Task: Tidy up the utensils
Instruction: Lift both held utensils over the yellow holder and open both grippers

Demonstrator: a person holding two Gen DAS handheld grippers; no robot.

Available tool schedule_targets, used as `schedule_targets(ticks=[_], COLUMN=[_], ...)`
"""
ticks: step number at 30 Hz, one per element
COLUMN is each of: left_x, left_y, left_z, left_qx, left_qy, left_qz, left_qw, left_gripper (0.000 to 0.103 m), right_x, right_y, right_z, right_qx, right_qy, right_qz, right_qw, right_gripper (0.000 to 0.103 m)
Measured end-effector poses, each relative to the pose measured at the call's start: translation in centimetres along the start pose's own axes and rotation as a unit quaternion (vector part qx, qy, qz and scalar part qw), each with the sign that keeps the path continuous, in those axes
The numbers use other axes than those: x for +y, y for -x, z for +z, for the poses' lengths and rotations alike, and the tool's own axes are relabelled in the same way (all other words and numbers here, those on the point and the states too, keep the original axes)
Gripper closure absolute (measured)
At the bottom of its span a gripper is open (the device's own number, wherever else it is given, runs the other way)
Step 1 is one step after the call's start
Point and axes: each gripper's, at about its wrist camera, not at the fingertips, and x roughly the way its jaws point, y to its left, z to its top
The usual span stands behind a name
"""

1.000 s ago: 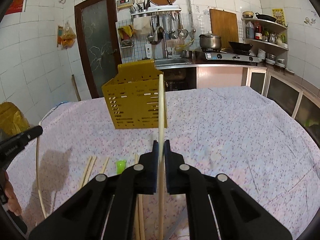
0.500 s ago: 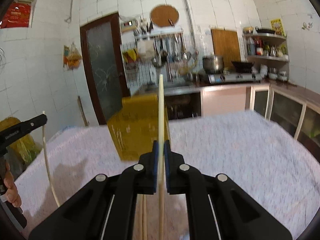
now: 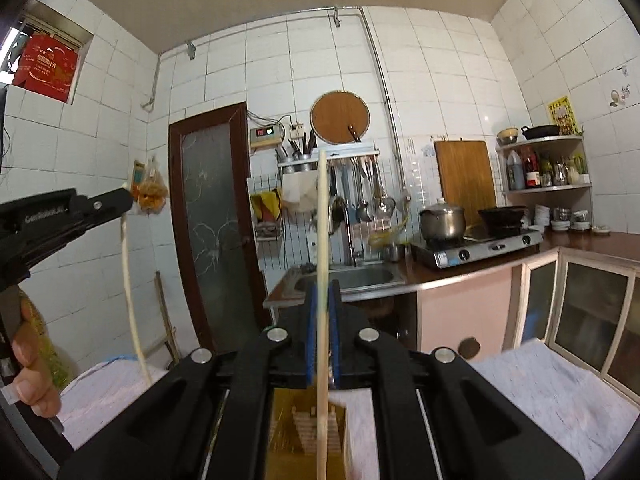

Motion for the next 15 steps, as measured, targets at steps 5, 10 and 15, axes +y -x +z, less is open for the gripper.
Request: schedule_targets(ticks=[5, 10, 15], left_x=[-0.4, 1.5, 2.3], left_y=[-5.2, -7.7, -7.2], left_z=[-2.7, -6.8, -7.8], left_qx=[0.006, 0.041, 0.076], left_qy=[-0.022, -0.005, -0.005], left_qz=[0.004, 0.009, 0.028], left_qw=[0.9997, 0.9991, 0.9967], left_gripper=[0.098, 0.098, 0.083], right_x=[-0.2, -0.3, -0.7], right_y=[-4.3, -6.2, -6.3], right_z=[-1.5, -5.0, -7.0], right_qx=[-0.004, 0.017, 0.067], right_qy=[-0.004, 0.003, 0.012], right_qz=[0.007, 0.011, 0.017], right_qw=[1.0, 1.0, 0.998], right_gripper=[0.097, 0.097, 0.096])
